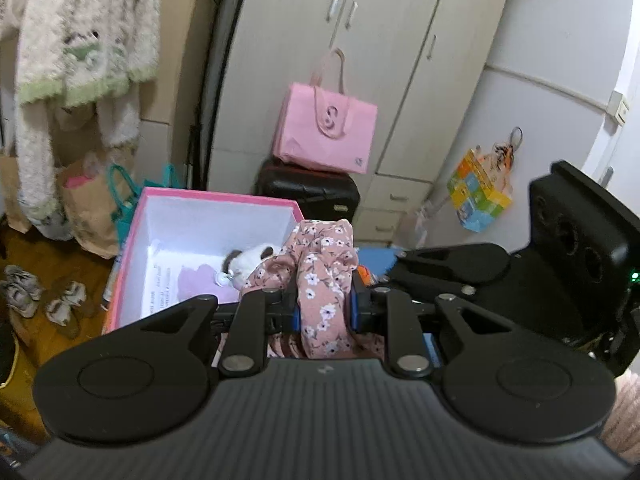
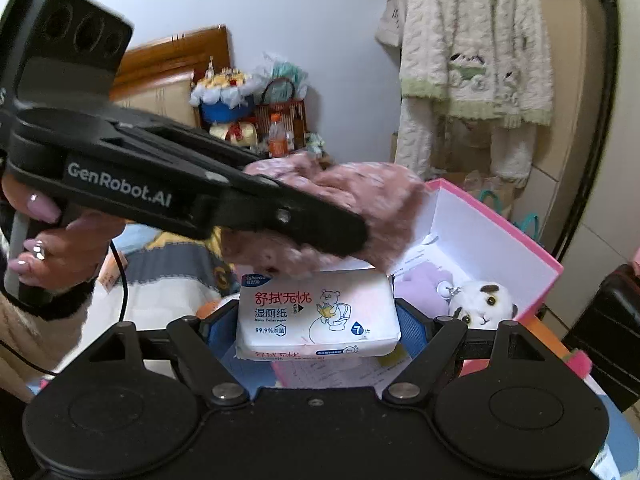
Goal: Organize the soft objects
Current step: 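Lift the floral cloth with the left tool and carry it over the box, then lower the floral cloth into the box and open the left tool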
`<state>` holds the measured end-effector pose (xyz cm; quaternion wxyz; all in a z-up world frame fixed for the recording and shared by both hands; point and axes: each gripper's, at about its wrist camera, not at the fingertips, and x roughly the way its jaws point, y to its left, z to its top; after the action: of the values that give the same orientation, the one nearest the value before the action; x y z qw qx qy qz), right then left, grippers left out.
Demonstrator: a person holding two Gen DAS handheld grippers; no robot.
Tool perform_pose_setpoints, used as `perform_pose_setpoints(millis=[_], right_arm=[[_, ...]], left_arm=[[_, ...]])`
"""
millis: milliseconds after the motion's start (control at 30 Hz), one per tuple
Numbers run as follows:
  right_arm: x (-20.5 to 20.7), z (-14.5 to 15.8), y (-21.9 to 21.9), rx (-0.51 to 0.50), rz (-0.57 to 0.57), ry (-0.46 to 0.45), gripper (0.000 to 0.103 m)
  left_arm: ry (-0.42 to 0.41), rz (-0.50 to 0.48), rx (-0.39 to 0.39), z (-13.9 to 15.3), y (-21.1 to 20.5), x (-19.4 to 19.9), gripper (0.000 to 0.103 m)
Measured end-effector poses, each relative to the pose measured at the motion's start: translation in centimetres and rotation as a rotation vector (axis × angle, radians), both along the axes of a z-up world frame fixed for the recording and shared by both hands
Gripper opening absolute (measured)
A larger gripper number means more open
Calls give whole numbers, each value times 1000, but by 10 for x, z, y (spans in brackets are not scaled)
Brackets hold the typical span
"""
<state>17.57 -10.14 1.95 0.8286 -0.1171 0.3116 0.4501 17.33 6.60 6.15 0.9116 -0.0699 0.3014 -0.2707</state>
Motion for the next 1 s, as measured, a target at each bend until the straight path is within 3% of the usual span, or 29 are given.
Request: perform_pose_setpoints(millis=[267, 433, 600, 733, 833, 900, 1000], right_arm=[[50, -19, 27, -36, -17, 23, 84], [87, -36, 44, -62, -24, 88, 83], [111, -56, 57, -96, -23, 150, 83], [122, -65, 69, -142, -1, 164, 84], [125, -68, 74, -186, 55, 171, 85], [124, -69, 75, -209, 38, 170, 85], [121, -64, 72, -209, 22, 149, 86]], left_arm=[[52, 25, 49, -25, 6, 56, 20], [107, 60, 86, -46, 15, 91, 20], [169, 87, 103, -64, 22, 113, 20], [175, 108, 131, -70, 23, 122, 20], [171, 119, 141, -73, 20, 127, 27], [169, 129, 148, -75, 19, 129, 41], [133, 144, 145, -72, 22, 123, 52]])
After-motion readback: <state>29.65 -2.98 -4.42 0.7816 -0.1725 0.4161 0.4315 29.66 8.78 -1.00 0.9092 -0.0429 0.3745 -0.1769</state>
